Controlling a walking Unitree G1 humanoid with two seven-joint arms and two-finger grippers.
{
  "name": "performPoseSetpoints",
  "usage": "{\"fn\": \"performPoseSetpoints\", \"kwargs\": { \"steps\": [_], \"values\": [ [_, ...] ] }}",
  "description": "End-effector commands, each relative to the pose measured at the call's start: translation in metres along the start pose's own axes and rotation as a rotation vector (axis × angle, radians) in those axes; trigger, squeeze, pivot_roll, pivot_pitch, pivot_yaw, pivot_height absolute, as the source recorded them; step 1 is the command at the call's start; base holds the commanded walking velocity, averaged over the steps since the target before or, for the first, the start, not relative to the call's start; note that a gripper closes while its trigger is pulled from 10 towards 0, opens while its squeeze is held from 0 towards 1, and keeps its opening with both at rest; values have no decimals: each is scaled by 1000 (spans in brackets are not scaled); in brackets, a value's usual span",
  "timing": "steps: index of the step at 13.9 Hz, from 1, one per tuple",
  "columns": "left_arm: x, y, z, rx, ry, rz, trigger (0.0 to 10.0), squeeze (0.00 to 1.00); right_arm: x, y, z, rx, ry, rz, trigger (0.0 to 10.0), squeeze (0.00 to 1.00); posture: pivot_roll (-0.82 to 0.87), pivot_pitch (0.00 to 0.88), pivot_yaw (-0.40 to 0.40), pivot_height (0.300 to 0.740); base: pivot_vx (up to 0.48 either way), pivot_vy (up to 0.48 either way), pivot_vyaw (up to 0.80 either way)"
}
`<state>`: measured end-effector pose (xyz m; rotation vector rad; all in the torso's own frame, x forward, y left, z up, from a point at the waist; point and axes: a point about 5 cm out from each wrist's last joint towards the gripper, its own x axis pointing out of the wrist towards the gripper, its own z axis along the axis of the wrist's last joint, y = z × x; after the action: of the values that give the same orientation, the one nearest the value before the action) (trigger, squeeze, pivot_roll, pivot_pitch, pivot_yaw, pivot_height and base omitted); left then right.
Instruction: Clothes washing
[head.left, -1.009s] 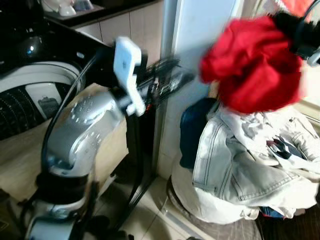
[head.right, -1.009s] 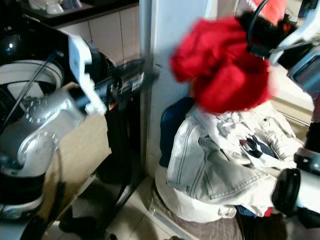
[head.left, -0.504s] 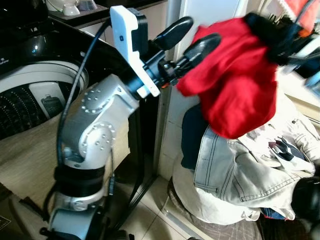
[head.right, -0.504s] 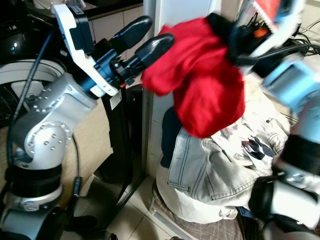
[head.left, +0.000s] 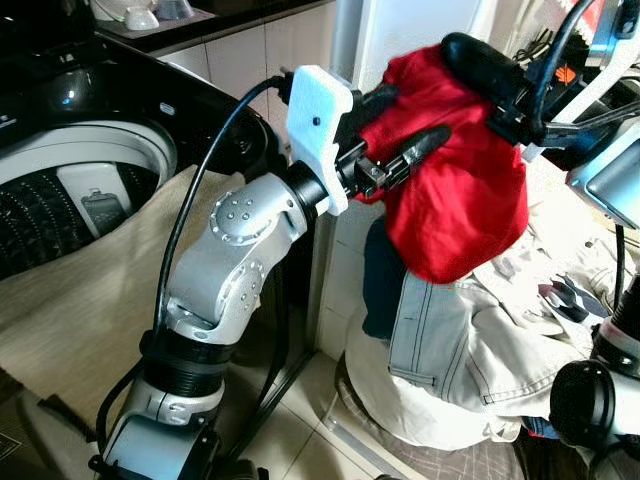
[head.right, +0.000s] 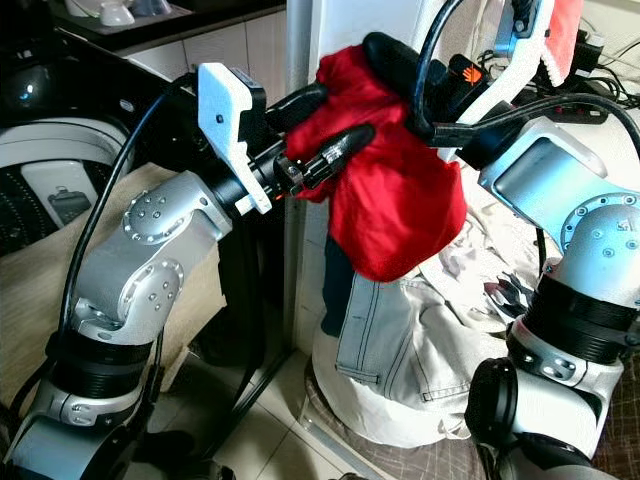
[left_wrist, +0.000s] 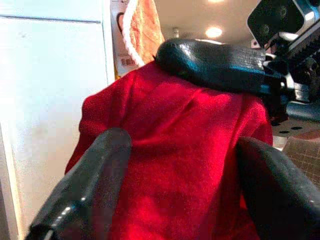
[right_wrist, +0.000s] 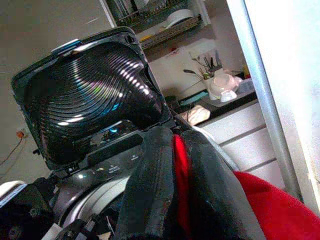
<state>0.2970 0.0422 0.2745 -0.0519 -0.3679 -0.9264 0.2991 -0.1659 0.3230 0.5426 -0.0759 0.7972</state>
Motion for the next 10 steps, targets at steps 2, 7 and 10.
{"fn": "performPoseSetpoints", "kwargs": {
  "steps": [2,7,10],
  "values": [
    [-2,5,0,24,13,25,0,0,-1,5,-3,0,3,9,0,0,-65,12,-53,740,0,0,0],
    [-4,5,-5,162,67,23,0,0,3,10,-5,15,-1,27,0,0,-61,14,-54,740,0,0,0],
    [-4,9,-5,199,70,49,0,0,4,12,-4,15,0,35,0,0,-60,12,-55,740,0,0,0]
  ]
}}
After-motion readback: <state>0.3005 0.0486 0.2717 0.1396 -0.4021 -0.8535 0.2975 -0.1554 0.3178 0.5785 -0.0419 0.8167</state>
